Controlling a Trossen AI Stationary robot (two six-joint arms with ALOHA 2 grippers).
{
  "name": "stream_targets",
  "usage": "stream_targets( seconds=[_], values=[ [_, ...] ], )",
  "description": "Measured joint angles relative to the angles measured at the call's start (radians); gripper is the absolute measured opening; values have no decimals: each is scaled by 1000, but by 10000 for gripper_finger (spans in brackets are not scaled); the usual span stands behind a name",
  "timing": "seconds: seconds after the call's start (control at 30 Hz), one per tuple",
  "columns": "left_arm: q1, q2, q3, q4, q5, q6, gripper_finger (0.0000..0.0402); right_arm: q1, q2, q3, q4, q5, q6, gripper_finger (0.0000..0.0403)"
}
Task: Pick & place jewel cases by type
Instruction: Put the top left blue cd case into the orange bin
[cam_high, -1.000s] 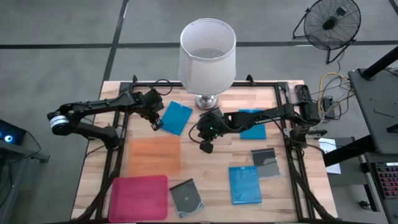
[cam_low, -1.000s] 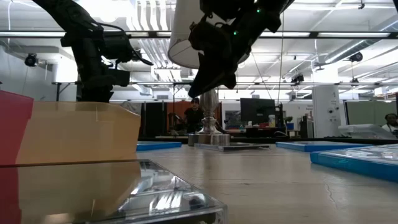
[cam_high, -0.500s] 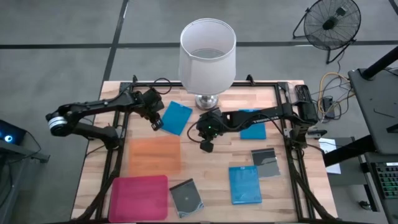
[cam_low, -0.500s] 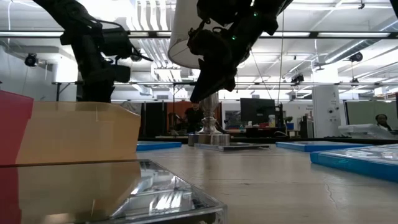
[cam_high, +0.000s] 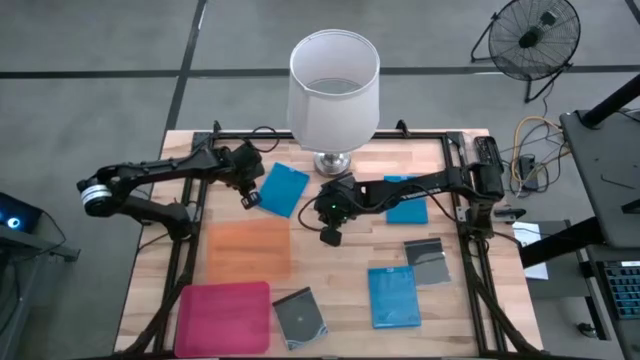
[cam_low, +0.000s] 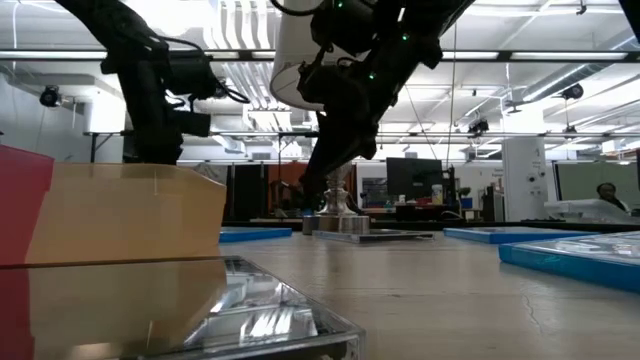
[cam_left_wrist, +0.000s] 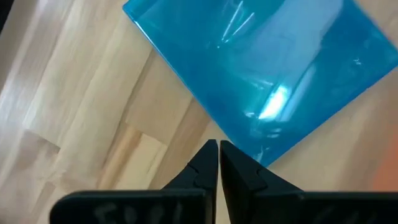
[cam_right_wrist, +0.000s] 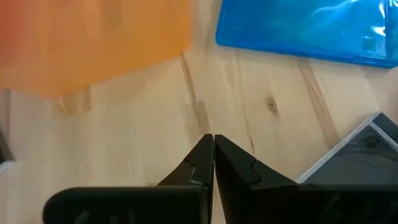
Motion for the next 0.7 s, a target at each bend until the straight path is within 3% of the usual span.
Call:
stream_targets(
  seconds=[0.43, 0.7],
  values=[
    [2, 135, -2, 36, -36, 104, 0, -57, 93, 105, 5, -50, 42, 8],
    [10, 179, -2, 46, -45, 13, 0, -62, 123, 134, -12, -53, 50, 8]
  ],
)
